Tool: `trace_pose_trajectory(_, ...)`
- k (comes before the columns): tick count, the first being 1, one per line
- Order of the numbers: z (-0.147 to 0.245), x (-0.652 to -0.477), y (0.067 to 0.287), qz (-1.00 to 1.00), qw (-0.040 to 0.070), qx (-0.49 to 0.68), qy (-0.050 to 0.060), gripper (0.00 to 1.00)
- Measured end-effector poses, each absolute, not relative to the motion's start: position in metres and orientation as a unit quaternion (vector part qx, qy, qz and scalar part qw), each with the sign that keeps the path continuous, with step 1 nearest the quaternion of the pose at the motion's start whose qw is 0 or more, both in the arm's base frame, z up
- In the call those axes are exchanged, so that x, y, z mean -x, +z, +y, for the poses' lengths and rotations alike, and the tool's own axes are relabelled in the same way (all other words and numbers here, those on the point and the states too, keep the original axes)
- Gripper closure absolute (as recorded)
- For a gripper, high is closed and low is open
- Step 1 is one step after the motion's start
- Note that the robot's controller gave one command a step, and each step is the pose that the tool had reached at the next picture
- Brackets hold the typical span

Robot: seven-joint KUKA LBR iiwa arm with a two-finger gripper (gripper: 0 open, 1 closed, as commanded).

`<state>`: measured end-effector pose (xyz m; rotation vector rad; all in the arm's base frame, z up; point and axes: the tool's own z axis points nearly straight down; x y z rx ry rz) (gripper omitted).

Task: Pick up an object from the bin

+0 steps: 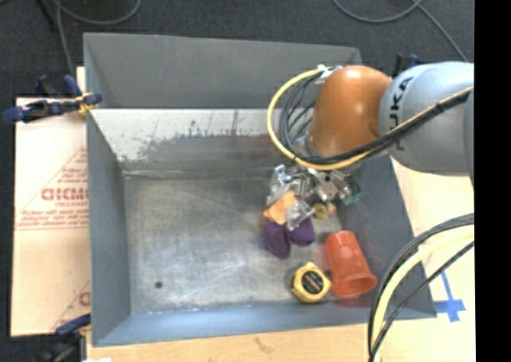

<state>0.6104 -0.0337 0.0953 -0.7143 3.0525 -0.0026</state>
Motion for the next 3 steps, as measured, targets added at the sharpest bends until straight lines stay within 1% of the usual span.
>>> trace_pose_trajectory(1,-0.034,-0.612,0.103,0.974,0.004,0.228,-0.001,1.0)
trace_pose_trajectory(2,-0.034,-0.61,0.114,0.974,0.0,0.227,0.0,1.0)
trace_pose_trajectory(3,-0.034,-0.609,0.134,0.974,-0.002,0.227,0.001,1.0)
